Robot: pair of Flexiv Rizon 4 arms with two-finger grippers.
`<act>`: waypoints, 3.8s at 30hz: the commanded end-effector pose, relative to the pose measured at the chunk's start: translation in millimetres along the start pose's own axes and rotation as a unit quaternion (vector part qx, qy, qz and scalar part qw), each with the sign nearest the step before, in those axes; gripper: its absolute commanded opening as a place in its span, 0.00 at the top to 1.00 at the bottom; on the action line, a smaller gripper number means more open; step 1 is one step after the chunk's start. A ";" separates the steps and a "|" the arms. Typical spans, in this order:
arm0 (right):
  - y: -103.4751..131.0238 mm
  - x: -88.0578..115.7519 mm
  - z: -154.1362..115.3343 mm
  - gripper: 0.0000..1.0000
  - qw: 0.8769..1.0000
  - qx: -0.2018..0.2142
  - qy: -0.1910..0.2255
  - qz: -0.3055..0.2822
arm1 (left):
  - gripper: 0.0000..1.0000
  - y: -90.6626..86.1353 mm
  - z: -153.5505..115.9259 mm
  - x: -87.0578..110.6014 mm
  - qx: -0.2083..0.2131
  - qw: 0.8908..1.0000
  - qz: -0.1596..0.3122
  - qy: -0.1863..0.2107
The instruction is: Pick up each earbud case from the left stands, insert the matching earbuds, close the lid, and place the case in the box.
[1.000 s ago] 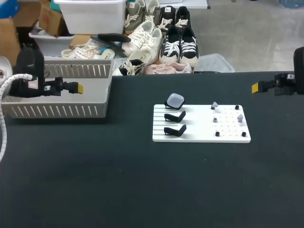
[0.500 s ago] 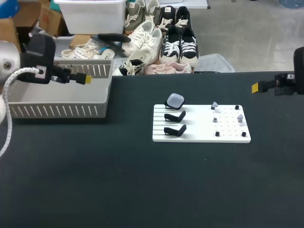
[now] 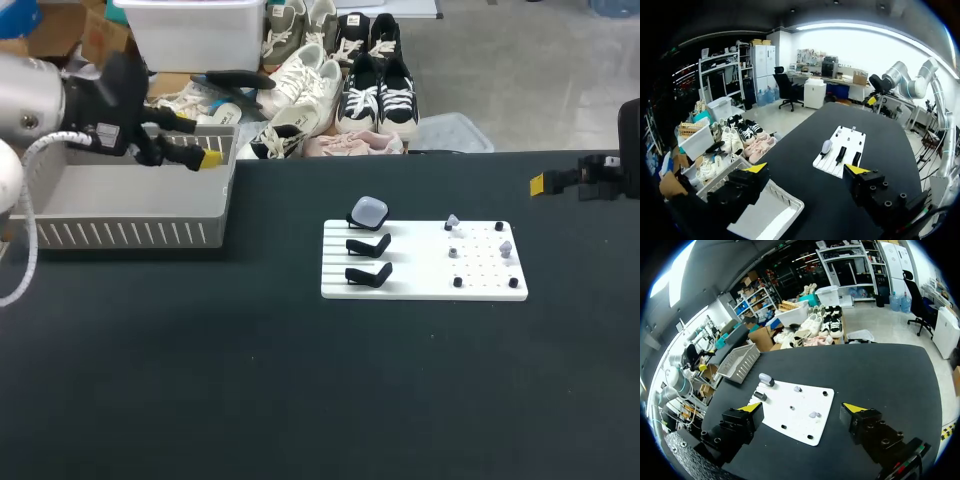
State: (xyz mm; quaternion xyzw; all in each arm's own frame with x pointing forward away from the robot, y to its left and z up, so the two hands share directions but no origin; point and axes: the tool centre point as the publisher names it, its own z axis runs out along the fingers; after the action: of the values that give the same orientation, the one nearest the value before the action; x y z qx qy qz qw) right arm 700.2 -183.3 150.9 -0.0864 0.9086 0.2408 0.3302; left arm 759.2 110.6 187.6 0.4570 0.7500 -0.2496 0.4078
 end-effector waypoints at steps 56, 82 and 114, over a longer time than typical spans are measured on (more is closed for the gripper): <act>-1.1 0.4 0.0 0.00 1.000 -0.002 0.000 -0.001 | 0.00 -48.1 217.0 24.0 0.279 0.954 0.108 -0.010; -1.1 0.4 0.0 0.00 1.000 -0.002 0.000 -0.001 | 0.35 -54.3 247.5 28.0 0.263 0.957 0.122 -0.022; -1.1 0.4 0.0 0.00 1.000 -0.002 0.000 -0.001 | 0.53 -48.8 270.4 29.8 0.257 0.955 0.145 -0.005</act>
State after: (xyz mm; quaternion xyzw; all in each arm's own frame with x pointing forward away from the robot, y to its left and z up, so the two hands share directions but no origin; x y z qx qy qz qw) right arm 700.2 -183.3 150.9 -0.0864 0.9086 0.2408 0.3302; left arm 807.0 -97.4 17.1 0.6470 0.5856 -0.3721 0.3163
